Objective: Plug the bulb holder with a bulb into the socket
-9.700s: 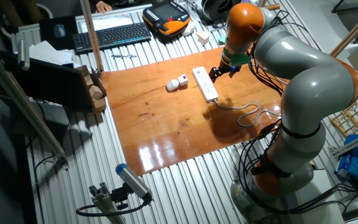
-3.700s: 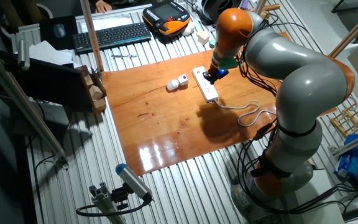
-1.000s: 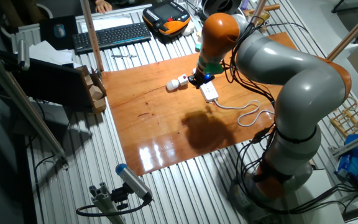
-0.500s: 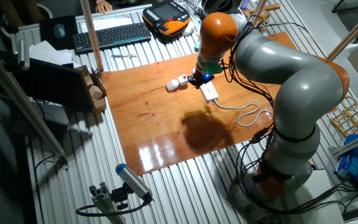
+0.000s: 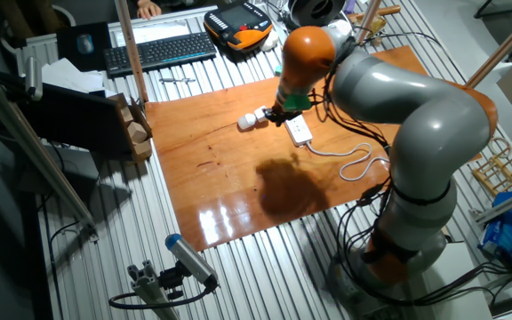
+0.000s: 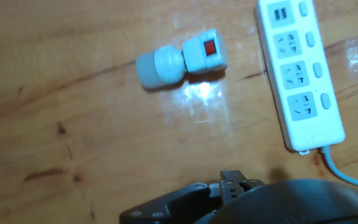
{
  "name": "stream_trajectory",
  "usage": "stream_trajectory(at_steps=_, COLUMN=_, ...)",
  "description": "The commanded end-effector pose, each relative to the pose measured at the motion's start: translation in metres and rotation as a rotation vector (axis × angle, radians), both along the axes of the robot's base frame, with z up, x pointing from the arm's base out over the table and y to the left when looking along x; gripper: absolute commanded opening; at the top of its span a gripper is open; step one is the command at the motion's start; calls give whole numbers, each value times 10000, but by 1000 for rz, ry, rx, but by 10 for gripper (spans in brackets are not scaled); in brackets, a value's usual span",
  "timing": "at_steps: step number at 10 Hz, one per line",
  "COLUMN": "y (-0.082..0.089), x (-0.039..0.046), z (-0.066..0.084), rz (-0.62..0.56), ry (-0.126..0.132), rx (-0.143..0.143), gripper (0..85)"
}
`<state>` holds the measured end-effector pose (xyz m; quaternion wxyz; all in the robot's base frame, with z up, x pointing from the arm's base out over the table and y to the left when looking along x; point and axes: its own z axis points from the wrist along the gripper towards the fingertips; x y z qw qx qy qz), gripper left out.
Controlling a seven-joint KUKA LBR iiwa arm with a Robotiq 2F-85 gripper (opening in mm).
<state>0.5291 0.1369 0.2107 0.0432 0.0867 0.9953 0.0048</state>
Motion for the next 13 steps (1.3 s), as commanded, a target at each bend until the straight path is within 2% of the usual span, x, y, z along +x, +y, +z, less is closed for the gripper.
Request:
stream_trajectory(at_steps=1, y=33, x=21, z=-21, rz=-2, ry=-1, rx=-8, gripper=0)
stream_trajectory(at_steps=4, y=65, x=98, z=-148, rz=-57, ry=-16, rx=2, gripper=0)
stream_trajectory(at_steps=5, y=97, x=118, z=-147, rz=-152, ry=-7, rx=24, gripper=0)
stream_trajectory(at_steps=6, y=141, x=136, z=-129, rz=-231, ry=-4, rx=-11, gripper=0)
stream_trajectory(at_steps=9, y=185, x=181, z=-136, rz=-434, ry=30, rx=9, gripper=0)
stream_trajectory(at_steps=10, y=181, x=201, z=-151, rz=-512, ry=42, rx=25, gripper=0)
stream_trajectory(at_steps=12, y=167, x=248, z=-134, rz=-598, ry=39, rx=14, gripper=0)
stream_trajectory(at_steps=13, y=155, x=298, z=-120, rz=-633, ry=43, rx=21, gripper=0)
